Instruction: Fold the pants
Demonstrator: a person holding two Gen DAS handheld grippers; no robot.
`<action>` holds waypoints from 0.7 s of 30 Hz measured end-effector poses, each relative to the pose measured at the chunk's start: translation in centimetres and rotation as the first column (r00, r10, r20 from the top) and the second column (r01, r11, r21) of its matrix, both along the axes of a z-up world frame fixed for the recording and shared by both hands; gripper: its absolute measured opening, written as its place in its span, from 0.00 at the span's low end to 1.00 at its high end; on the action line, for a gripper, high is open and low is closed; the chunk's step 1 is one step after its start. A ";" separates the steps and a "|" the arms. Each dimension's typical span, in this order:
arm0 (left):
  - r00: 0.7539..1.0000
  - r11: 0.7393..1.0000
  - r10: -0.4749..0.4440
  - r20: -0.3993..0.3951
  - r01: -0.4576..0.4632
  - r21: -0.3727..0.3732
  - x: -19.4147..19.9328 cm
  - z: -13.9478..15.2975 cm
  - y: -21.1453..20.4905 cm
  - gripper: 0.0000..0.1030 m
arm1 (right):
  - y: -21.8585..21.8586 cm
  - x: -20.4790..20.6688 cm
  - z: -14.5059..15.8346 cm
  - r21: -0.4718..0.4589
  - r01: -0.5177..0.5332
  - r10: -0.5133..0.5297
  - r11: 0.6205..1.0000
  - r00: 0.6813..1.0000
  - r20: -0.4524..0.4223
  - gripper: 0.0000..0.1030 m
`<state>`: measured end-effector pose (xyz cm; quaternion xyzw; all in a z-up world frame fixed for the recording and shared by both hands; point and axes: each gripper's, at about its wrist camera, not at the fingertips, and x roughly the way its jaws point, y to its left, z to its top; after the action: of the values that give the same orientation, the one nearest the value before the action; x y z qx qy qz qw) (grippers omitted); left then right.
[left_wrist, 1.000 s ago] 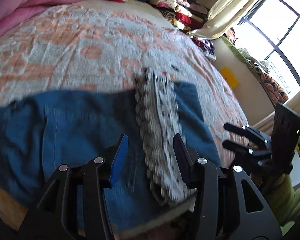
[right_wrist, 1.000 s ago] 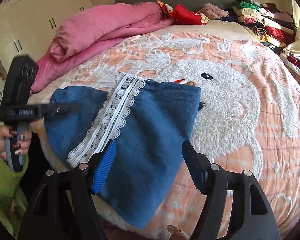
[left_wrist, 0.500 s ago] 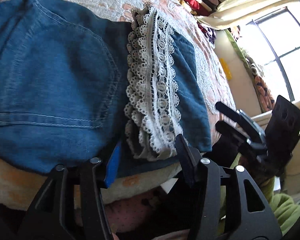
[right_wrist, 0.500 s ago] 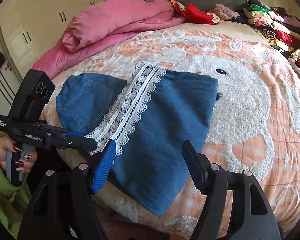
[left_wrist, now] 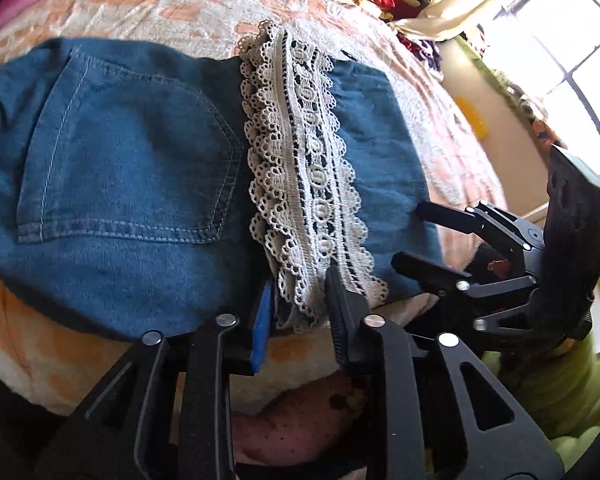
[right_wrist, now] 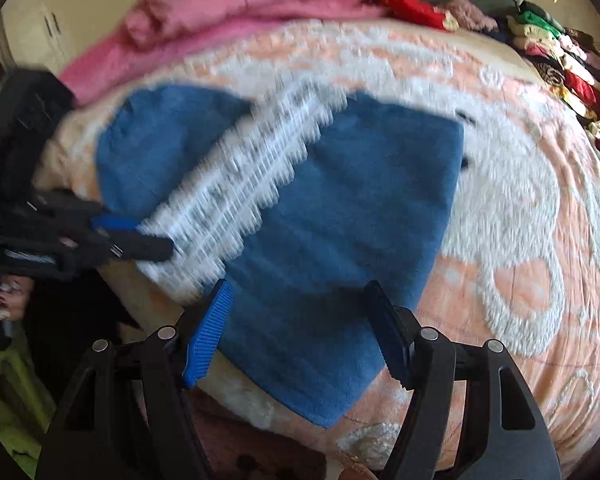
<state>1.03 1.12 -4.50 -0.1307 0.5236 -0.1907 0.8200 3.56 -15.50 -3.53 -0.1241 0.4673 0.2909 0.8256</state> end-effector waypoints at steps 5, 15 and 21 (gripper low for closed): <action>1.000 1.000 -0.007 0.007 0.007 0.026 0.2 -0.2 -0.3 0.22 | -0.3 0.3 -0.7 0.004 0.011 -0.011 1.000 1.000 -0.017 0.65; 0.998 0.998 0.005 0.057 -0.008 0.063 -0.3 0.8 -0.3 0.27 | -1.6 0.2 0.9 0.073 0.049 -0.049 0.996 0.999 -0.011 0.65; 0.998 0.997 0.008 0.069 -0.013 0.071 -0.7 1.0 -0.1 0.29 | -2.0 0.2 1.4 0.084 0.061 -0.060 0.995 0.998 -0.006 0.72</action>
<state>0.36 0.97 -3.46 -0.0973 0.5011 -0.1717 0.8426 3.74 -17.53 -2.17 -0.0743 0.4597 0.2854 0.8377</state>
